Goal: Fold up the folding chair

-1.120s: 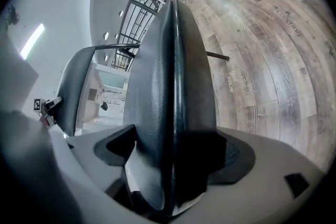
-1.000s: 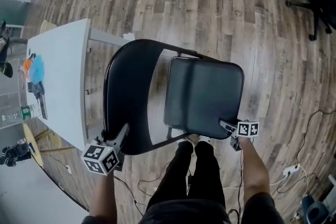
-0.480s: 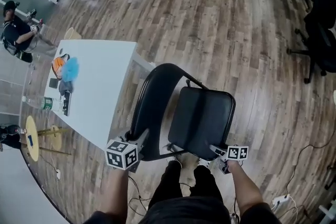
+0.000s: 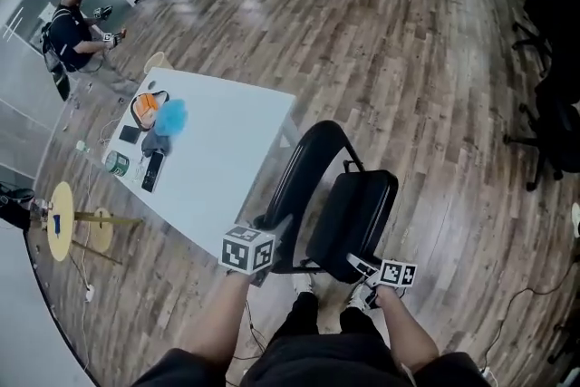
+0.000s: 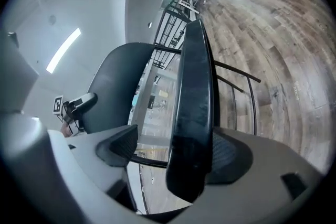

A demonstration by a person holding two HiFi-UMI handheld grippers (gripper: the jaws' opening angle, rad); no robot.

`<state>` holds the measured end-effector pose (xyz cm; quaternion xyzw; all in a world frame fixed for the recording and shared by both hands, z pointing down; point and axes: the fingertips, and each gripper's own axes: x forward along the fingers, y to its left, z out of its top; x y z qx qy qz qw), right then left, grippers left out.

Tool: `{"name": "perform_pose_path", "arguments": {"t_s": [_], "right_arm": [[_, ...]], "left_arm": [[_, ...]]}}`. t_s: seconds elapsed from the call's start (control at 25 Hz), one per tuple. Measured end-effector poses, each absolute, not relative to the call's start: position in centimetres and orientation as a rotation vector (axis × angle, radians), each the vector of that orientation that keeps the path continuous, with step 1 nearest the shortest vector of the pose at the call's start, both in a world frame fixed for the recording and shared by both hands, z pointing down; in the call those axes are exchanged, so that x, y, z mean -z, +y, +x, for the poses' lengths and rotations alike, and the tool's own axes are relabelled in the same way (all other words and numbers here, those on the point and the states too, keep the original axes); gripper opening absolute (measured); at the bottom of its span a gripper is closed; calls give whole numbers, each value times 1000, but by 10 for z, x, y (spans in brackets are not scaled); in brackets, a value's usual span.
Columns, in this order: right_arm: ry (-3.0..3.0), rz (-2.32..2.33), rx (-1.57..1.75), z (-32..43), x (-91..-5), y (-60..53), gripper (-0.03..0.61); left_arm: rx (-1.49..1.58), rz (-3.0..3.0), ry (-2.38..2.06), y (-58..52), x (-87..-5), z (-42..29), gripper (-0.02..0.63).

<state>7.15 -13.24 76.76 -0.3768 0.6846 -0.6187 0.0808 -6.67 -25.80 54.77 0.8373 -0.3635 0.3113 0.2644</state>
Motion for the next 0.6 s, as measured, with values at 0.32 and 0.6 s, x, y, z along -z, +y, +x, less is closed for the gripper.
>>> {"name": "perform_pose_path", "arguments": {"t_s": [0.32,0.6], "right_arm": [[2248,-951,1816,-50,-715,-186,411],[2271,-894,1823,-131,-695,-231,410]], "left_arm": [[-810,2276,-973,-282,-524,-122,80],[-794,2257,-956,-294,-519,-151,80]]}}
